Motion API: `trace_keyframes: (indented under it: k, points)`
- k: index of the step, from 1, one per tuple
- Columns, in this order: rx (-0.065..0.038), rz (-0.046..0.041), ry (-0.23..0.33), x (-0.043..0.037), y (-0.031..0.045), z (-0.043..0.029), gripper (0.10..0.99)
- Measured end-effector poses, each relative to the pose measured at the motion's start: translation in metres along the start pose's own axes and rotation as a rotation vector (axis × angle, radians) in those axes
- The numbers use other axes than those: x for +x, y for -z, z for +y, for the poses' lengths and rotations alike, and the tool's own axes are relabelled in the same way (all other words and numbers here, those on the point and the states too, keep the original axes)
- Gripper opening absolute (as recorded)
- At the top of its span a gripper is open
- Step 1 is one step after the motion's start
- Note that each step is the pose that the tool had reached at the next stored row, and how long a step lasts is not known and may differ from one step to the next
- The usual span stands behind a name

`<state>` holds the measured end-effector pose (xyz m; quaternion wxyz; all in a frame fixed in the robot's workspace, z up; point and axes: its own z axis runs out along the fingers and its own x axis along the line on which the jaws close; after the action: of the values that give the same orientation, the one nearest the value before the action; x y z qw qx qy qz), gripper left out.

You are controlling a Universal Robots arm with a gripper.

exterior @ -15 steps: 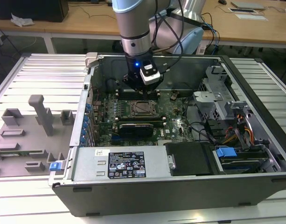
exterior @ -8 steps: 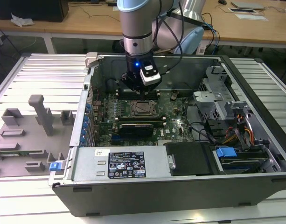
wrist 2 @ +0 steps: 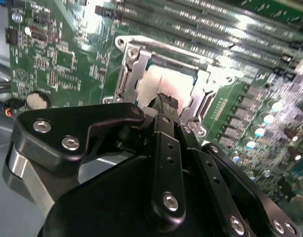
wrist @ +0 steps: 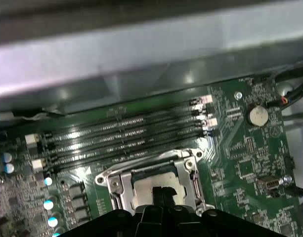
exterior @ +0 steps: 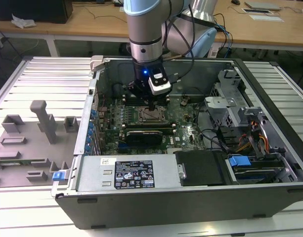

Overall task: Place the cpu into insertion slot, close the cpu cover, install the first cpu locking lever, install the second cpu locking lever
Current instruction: 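Install the first cpu locking lever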

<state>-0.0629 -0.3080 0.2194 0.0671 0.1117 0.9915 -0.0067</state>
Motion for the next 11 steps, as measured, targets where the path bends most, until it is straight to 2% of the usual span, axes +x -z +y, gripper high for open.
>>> trace_keyframes:
  k: [3, 5, 11]
  points:
    - [0.024, -0.0045, 0.003, -0.0002, 0.0001, -0.0009, 0.106]
    - [0.036, -0.0071, 0.005, -0.0002, 0.0002, -0.0009, 0.106]
    - [0.041, -0.0085, 0.006, -0.0015, 0.0096, -0.0009, 0.106]
